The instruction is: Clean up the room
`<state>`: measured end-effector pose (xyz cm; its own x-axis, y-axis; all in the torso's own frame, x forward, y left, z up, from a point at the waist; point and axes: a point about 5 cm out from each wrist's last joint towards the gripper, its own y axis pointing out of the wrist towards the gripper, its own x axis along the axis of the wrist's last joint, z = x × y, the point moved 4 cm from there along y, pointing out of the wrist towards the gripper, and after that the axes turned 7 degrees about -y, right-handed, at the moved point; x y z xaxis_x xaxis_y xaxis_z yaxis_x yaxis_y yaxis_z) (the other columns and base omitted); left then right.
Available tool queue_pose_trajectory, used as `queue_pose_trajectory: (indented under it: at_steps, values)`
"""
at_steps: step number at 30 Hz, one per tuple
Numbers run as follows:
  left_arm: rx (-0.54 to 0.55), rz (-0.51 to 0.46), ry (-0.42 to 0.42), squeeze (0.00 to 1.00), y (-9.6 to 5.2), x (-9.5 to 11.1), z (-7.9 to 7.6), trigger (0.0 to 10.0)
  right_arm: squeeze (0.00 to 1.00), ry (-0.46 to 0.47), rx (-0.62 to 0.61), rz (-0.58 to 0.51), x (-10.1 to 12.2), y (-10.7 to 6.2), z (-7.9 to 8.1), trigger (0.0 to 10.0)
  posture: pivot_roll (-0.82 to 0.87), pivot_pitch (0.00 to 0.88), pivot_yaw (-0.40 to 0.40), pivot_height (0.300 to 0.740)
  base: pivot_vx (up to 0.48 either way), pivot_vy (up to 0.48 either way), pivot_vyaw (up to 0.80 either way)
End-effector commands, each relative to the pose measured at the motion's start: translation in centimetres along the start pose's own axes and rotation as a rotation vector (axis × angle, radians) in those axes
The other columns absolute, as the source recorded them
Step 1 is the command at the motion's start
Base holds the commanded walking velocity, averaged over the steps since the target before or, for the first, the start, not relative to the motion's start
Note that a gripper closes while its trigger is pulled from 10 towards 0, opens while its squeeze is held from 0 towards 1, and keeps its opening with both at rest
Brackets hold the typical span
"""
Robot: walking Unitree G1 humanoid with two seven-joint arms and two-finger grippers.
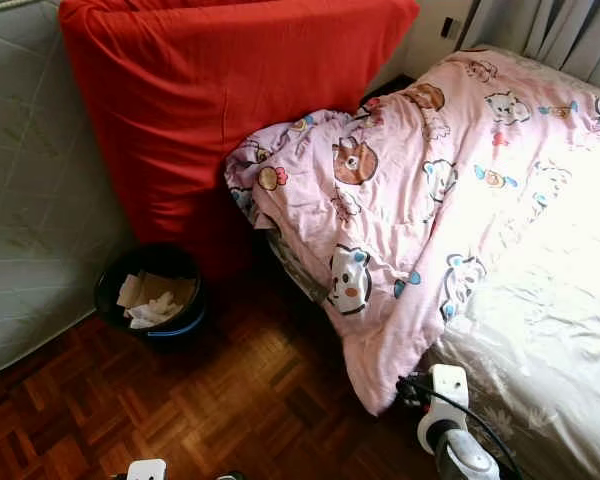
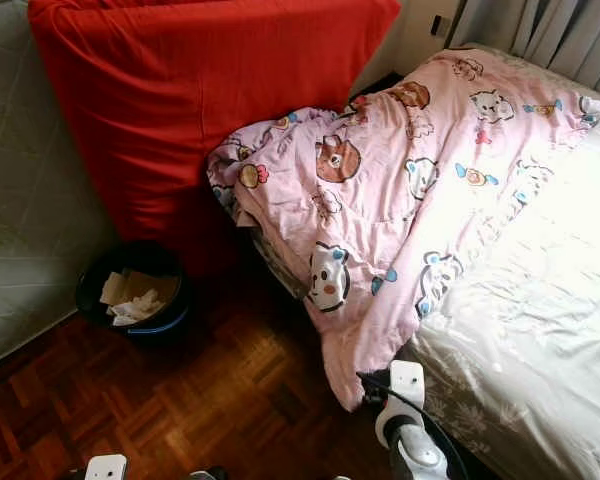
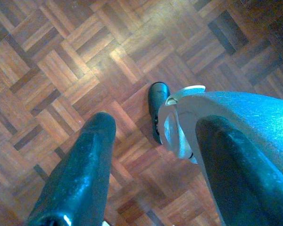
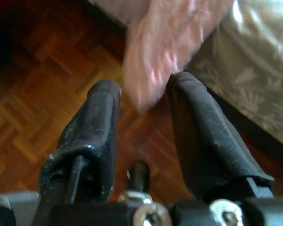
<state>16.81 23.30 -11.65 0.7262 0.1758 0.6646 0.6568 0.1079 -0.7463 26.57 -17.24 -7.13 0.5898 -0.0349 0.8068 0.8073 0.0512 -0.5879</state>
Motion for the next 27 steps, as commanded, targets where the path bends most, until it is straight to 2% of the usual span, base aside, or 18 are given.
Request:
queue_pose_trajectory:
  at_steps: [1, 6, 10, 12, 18, 22, 27]
  values:
    - [0.003, 0.037, 0.014, 0.0, -0.4, -1.2, 0.1, 10.0, 0.0, 0.007, -0.036, 0.058, -1.4, -0.3, -0.7, 10.0, 0.07, 0.19, -0.05, 0.74, 0.0, 0.0, 0.0]
    - [-0.008, 0.024, 0.018, 0.0, -0.2, -0.8, -0.4, 10.0, 0.0, 0.095, -0.032, 0.103, -2.7, -0.5, -0.3, 10.0, 0.06, 0.179, -0.047, 0.74, 0.0, 0.0, 0.0]
    - [-0.016, -0.001, 0.018, 0.0, 0.2, 0.1, -0.8, 10.0, 0.0, 0.065, -0.017, 0.158, -4.2, -1.0, 0.1, 10.0, 0.06, 0.164, -0.048, 0.74, 0.0, 0.0, 0.0]
    - [-0.03, -0.038, 0.02, 0.0, 0.5, 1.1, -1.6, 10.0, 0.0, 0.081, -0.023, 0.194, -5.3, -1.4, 0.2, 10.0, 0.06, 0.15, -0.045, 0.74, 0.0, 0.0, 0.0]
    - [-0.037, -0.055, 0.016, 0.0, 0.7, 1.6, -2.3, 10.0, 0.0, 0.062, -0.054, 0.242, -7.2, -2.3, -0.2, 10.0, 0.06, 0.139, -0.044, 0.74, 0.0, 0.0, 0.0]
    - [-0.036, -0.064, 0.008, 0.0, 0.6, 1.7, -2.3, 10.0, 0.0, 0.069, -0.085, 0.278, -8.7, -3.2, -0.4, 10.0, 0.06, 0.127, -0.049, 0.74, 0.0, 0.0, 0.79]
    - [-0.014, -0.048, -0.01, 0.0, 0.5, 1.2, -1.6, 10.0, 0.0, 0.056, -0.082, 0.287, -8.8, -3.3, -0.7, 10.0, 0.07, 0.127, -0.059, 0.74, 0.0, 0.0, 0.8]
